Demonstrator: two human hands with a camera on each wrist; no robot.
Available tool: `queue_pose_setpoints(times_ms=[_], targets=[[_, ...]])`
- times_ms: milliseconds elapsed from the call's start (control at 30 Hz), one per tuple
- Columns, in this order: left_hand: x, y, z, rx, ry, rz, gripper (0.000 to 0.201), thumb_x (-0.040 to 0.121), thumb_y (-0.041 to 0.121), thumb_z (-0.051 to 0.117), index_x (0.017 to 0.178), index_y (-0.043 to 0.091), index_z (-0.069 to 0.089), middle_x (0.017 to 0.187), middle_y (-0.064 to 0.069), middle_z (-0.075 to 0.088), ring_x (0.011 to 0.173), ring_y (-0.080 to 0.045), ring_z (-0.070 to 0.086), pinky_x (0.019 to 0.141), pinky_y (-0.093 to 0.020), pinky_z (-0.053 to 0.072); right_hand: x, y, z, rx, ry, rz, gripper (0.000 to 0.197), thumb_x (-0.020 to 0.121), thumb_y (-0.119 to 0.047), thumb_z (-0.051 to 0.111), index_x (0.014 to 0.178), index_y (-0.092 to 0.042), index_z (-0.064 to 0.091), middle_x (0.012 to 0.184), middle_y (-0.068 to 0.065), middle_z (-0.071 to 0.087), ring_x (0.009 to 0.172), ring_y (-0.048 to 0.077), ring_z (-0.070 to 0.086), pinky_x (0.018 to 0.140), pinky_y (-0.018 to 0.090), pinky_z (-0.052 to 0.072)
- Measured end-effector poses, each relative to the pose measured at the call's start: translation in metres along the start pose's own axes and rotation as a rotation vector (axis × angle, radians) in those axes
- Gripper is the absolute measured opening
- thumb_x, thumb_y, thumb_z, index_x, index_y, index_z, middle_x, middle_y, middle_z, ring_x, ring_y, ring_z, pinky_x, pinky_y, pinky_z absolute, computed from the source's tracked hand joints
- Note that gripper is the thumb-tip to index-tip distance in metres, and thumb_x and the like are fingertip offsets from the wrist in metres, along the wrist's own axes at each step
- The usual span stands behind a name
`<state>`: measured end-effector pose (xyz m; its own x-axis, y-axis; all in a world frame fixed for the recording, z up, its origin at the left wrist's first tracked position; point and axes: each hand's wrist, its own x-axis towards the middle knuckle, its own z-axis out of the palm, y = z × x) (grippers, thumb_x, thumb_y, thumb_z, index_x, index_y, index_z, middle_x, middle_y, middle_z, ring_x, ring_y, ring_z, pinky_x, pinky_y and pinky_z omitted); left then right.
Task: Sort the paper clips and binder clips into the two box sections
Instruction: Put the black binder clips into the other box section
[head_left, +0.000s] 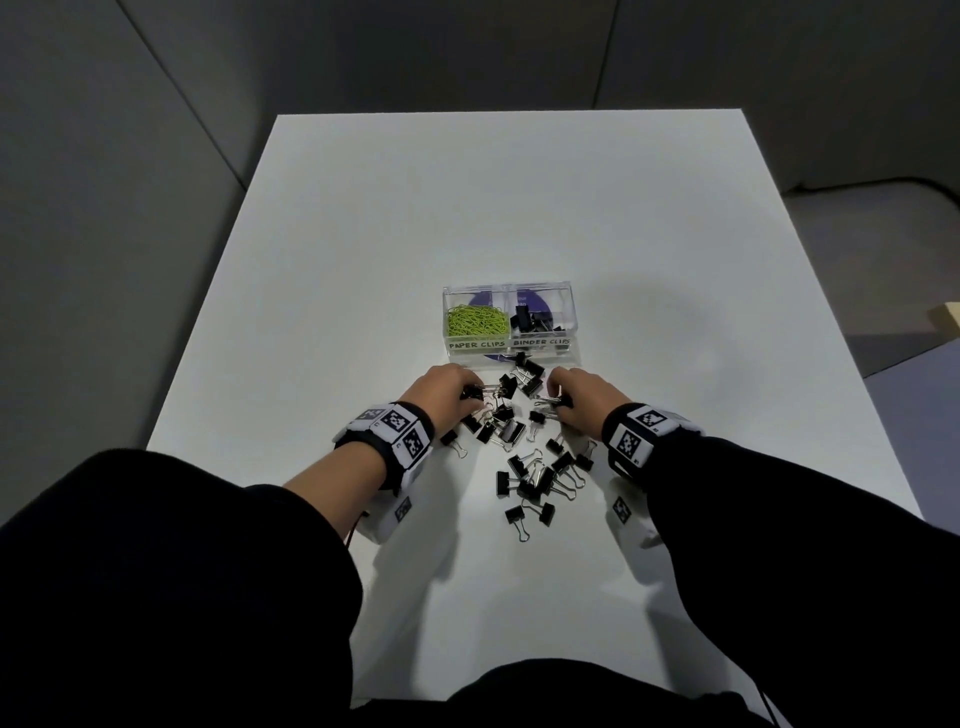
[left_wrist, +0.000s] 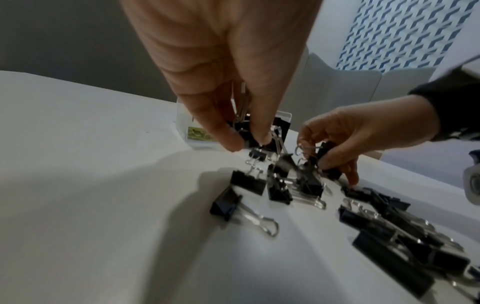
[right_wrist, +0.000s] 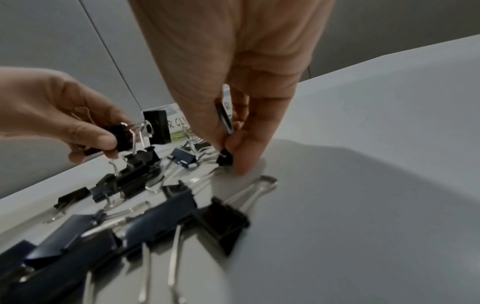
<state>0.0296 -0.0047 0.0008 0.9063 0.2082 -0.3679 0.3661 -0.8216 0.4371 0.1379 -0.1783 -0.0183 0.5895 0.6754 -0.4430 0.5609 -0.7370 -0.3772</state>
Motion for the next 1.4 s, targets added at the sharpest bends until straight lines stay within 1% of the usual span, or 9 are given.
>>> queue_pose_setpoints(times_ms=[233, 367, 567, 767, 867, 967, 1100, 1267, 1400], targets=[[0.005, 0.007, -0.037, -0.065, 0.142, 0.078, 0.03, 0.091, 0.02, 0.057, 0.118, 0.01, 0.061, 0.115, -0.011, 0.061, 0.103, -0.023, 0.057, 0.089, -0.025, 0.043, -0.002, -0.005, -0.038, 0.165, 0.215, -0.063, 0.019, 0.091, -0.005, 0.051, 0.109, -0.008, 0.054, 0.113, 0.014, 0.054, 0.086, 0.018, 0.052, 0.089, 0.033, 0.053], [0.026, 0.019, -0.062, -0.061, 0.239, 0.101, 0.029, 0.091, 0.02, 0.057, 0.117, 0.009, 0.061, 0.112, -0.011, 0.061, 0.102, -0.024, 0.057, 0.089, -0.027, 0.043, 0.025, -0.009, -0.076, 0.144, 0.357, -0.03, 0.018, 0.09, -0.006, 0.051, 0.107, -0.006, 0.053, 0.11, 0.016, 0.05, 0.081, 0.026, 0.054, 0.079, 0.036, 0.05], [0.065, 0.034, -0.073, 0.004, 0.264, 0.114, 0.03, 0.091, 0.021, 0.056, 0.118, 0.01, 0.06, 0.115, -0.011, 0.059, 0.107, -0.026, 0.055, 0.09, -0.03, 0.042, 0.043, -0.009, -0.076, 0.091, 0.25, 0.009, 0.038, 0.088, -0.022, 0.059, 0.124, -0.015, 0.047, 0.121, 0.011, 0.053, 0.104, 0.027, 0.057, 0.084, 0.035, 0.044], [0.089, 0.052, -0.054, 0.075, 0.158, 0.171, 0.031, 0.092, 0.02, 0.054, 0.121, 0.01, 0.058, 0.119, -0.011, 0.056, 0.111, -0.027, 0.053, 0.091, -0.033, 0.041, 0.009, 0.018, -0.046, 0.029, 0.205, 0.011, 0.025, 0.095, -0.024, 0.045, 0.117, -0.016, 0.051, 0.113, 0.006, 0.059, 0.085, 0.017, 0.053, 0.073, 0.028, 0.041], [0.09, 0.055, -0.046, 0.116, 0.118, 0.202, 0.04, 0.091, 0.02, 0.055, 0.131, 0.015, 0.051, 0.131, -0.007, 0.05, 0.117, -0.025, 0.051, 0.094, -0.033, 0.041, 0.003, 0.025, -0.029, -0.052, 0.046, -0.036, 0.028, 0.094, -0.024, 0.047, 0.12, -0.016, 0.053, 0.122, 0.006, 0.055, 0.098, 0.019, 0.055, 0.084, 0.033, 0.047], [0.081, 0.05, -0.037, 0.16, 0.129, 0.283, 0.046, 0.09, 0.018, 0.056, 0.135, 0.019, 0.046, 0.14, 0.0, 0.044, 0.12, -0.022, 0.051, 0.096, -0.034, 0.043, 0.005, 0.021, -0.018, -0.096, 0.046, -0.094, 0.035, 0.095, -0.024, 0.045, 0.128, -0.016, 0.049, 0.134, 0.005, 0.048, 0.118, 0.023, 0.048, 0.095, 0.038, 0.045], [0.069, 0.04, -0.025, 0.207, 0.119, 0.401, 0.05, 0.089, 0.002, 0.051, 0.137, 0.015, 0.044, 0.148, -0.007, 0.035, 0.123, -0.027, 0.05, 0.095, -0.035, 0.046, 0.012, 0.009, -0.011, -0.202, 0.035, -0.152, 0.047, 0.092, -0.018, 0.045, 0.139, -0.013, 0.037, 0.141, 0.006, 0.041, 0.123, 0.026, 0.044, 0.101, 0.035, 0.041], [0.056, 0.036, -0.021, 0.204, 0.278, 0.482, 0.027, 0.087, 0.002, 0.054, 0.113, 0.004, 0.062, 0.11, -0.015, 0.06, 0.096, -0.032, 0.059, 0.071, -0.034, 0.048, 0.017, -0.001, -0.005, -0.321, 0.016, -0.199, 0.06, 0.091, -0.024, 0.048, 0.145, -0.01, 0.026, 0.151, 0.008, 0.028, 0.13, 0.028, 0.037, 0.104, 0.036, 0.037], [0.04, 0.02, 0.011, 0.375, 0.02, 0.412, 0.037, 0.095, 0.014, 0.041, 0.132, 0.013, 0.048, 0.132, -0.008, 0.049, 0.118, -0.023, 0.049, 0.092, -0.033, 0.048, 0.015, -0.003, 0.0, -0.402, -0.028, -0.239, 0.062, 0.092, -0.03, 0.045, 0.147, -0.016, 0.02, 0.156, 0.002, 0.02, 0.133, 0.029, 0.033, 0.104, 0.039, 0.037]])
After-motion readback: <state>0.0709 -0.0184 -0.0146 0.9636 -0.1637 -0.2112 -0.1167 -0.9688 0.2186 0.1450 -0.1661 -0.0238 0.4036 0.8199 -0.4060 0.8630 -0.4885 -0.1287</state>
